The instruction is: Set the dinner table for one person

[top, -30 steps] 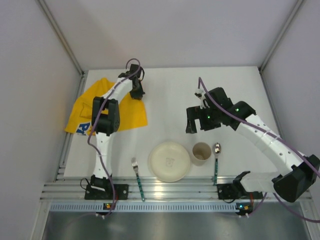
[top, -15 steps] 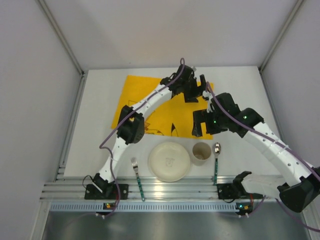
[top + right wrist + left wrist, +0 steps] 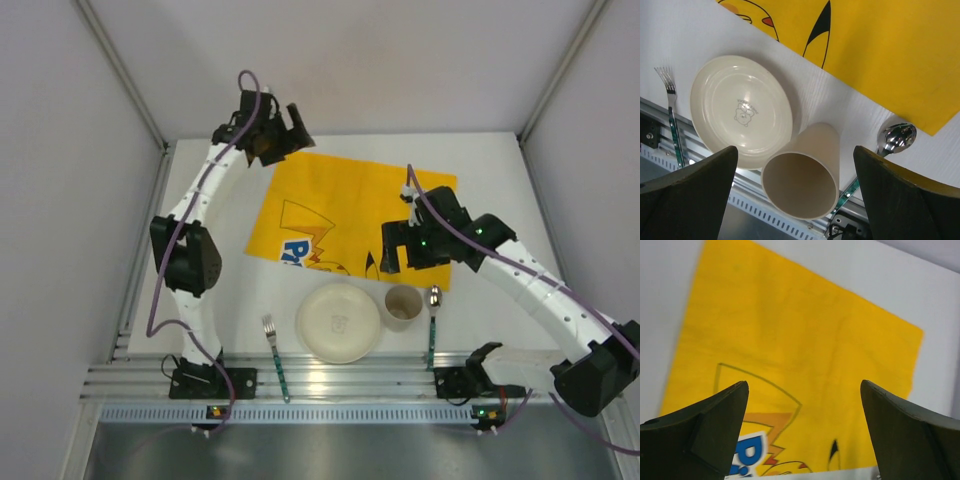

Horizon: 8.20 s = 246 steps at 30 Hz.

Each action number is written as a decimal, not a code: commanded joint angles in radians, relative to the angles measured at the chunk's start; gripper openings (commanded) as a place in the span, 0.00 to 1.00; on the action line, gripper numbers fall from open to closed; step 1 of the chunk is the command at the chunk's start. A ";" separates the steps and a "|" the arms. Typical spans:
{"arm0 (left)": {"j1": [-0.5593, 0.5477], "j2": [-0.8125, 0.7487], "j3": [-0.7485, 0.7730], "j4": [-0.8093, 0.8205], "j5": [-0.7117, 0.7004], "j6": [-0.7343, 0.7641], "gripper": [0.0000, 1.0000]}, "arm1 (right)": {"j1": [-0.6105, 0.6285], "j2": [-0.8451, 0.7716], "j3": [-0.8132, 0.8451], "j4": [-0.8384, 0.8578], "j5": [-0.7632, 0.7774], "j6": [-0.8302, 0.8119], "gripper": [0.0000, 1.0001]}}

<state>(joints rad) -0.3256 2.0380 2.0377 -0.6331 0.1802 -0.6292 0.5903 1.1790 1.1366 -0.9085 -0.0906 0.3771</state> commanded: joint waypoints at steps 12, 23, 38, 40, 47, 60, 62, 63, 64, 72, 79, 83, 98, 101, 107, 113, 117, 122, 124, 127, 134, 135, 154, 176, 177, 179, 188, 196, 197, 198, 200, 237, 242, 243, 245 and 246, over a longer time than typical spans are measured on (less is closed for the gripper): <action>0.042 0.071 -0.358 -0.102 -0.200 0.186 0.98 | -0.012 -0.050 0.216 -0.236 0.141 0.023 1.00; 0.043 -0.056 -0.620 -0.056 -0.248 0.134 0.97 | -0.010 -0.085 0.014 -0.340 0.134 0.086 1.00; 0.042 -0.219 -0.627 -0.120 -0.263 0.091 0.98 | -0.012 0.019 -0.133 -0.139 0.121 0.031 0.43; 0.042 -0.220 -0.562 -0.146 -0.271 0.097 0.98 | -0.010 0.042 -0.135 -0.124 0.114 0.020 0.31; 0.039 -0.243 -0.401 -0.235 -0.280 0.132 0.98 | -0.023 0.151 0.153 -0.205 0.176 -0.041 0.00; -0.067 -0.423 -0.721 -0.221 -0.226 0.091 0.97 | -0.383 0.821 1.004 -0.294 0.270 -0.103 0.00; -0.079 -0.441 -0.744 -0.226 -0.219 0.085 0.97 | -0.412 0.911 1.075 -0.273 0.240 -0.089 0.00; -0.082 -0.456 -0.763 -0.229 -0.214 0.085 0.97 | -0.428 0.936 1.094 -0.253 0.239 -0.084 0.00; -0.087 -0.463 -0.769 -0.234 -0.212 0.085 0.97 | -0.435 0.987 1.123 -0.245 0.235 -0.081 0.00; -0.099 -0.529 -0.823 -0.258 -0.193 0.082 0.96 | -0.455 1.085 1.105 -0.181 0.138 -0.032 0.03; -0.202 -0.544 -0.919 -0.163 -0.070 0.149 0.94 | -0.455 0.984 1.045 -0.197 0.166 -0.049 1.00; -0.273 -0.538 -1.007 -0.078 0.022 0.158 0.90 | -0.448 0.849 0.997 -0.222 0.173 -0.044 1.00; -0.383 -0.279 -1.061 0.131 0.119 0.112 0.32 | -0.446 0.225 0.528 -0.262 0.086 -0.067 1.00; -0.392 -0.294 -1.009 0.110 0.125 0.114 0.00 | -0.446 0.145 0.451 -0.267 0.086 -0.064 1.00; -0.382 -0.337 -0.753 -0.057 0.127 0.206 0.00 | -0.445 0.053 0.385 -0.276 0.043 -0.037 1.00; -0.293 -0.198 -0.467 -0.169 -0.011 0.261 0.00 | -0.446 -0.013 0.345 -0.294 0.069 -0.037 1.00; -0.196 -0.081 -0.338 -0.192 -0.108 0.229 0.00 | -0.446 -0.074 0.322 -0.303 0.057 -0.049 1.00; -0.129 0.046 -0.252 -0.186 -0.171 0.198 0.00 | -0.445 -0.131 0.279 -0.343 0.014 -0.069 1.00; -0.098 0.089 -0.228 -0.183 -0.171 0.189 0.00 | -0.446 -0.148 0.203 -0.346 -0.047 -0.073 1.00; -0.076 0.123 -0.200 -0.183 -0.171 0.180 0.06 | -0.445 -0.133 0.031 -0.330 -0.184 -0.075 1.00; -0.072 0.068 -0.258 -0.172 -0.211 0.171 0.78 | -0.403 -0.062 -0.222 -0.314 -0.153 -0.004 1.00; -0.072 0.042 -0.290 -0.169 -0.217 0.169 0.78 | -0.399 -0.049 -0.245 -0.313 -0.158 0.008 1.00; -0.066 -0.271 -0.548 -0.152 -0.262 0.160 0.75 | -0.185 0.251 -0.475 0.071 0.008 0.206 0.59; -0.029 -0.440 -0.527 -0.209 -0.312 0.175 0.76 | -0.008 0.488 0.520 -0.297 0.060 0.161 0.00; -0.027 -0.443 -0.525 -0.211 -0.317 0.175 0.77 | 0.003 0.529 0.575 -0.318 0.066 0.152 0.00; -0.021 -0.449 -0.522 -0.223 -0.321 0.181 0.78 | 0.006 0.658 0.718 -0.349 0.122 0.125 0.00; -0.012 -0.567 -0.637 -0.237 -0.298 0.166 0.88 | -0.075 0.906 0.760 -0.342 0.250 0.029 0.00; -0.012 -0.682 -0.790 -0.212 -0.260 0.117 0.87 | -0.175 0.952 0.716 -0.264 0.276 -0.047 0.00; -0.012 -0.693 -0.806 -0.212 -0.257 0.114 0.86 | -0.176 0.967 0.719 -0.262 0.282 -0.059 0.00; -0.012 -0.697 -0.812 -0.215 -0.252 0.103 0.86 | -0.181 0.978 0.724 -0.251 0.279 -0.067 0.00; -0.012 -0.716 -0.838 -0.221 -0.243 0.091 0.86 | -0.179 1.004 0.736 -0.231 0.272 -0.082 0.00; -0.567 -0.963 -1.396 -0.372 -0.225 -0.507 0.73 | -0.073 0.260 0.273 -0.253 0.129 -0.017 0.87; -0.697 -0.888 -1.435 -0.307 -0.258 -0.609 0.72 | -0.073 0.206 0.224 -0.256 0.132 -0.033 0.87; -0.729 -0.868 -1.441 -0.297 -0.275 -0.625 0.72 | -0.072 0.199 0.212 -0.254 0.132 -0.035 0.87; -0.757 -0.805 -1.465 -0.238 -0.272 -0.635 0.69 | -0.072 0.185 0.201 -0.254 0.130 -0.041 0.87; -0.765 -0.788 -1.472 -0.220 -0.271 -0.645 0.69 | -0.073 0.180 0.198 -0.257 0.130 -0.044 0.87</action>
<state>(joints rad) -1.0588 1.2011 0.5957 -0.9363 -0.0700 -1.1938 0.5148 1.4101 1.3396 -1.1721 0.0406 0.3500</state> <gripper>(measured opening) 0.696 0.871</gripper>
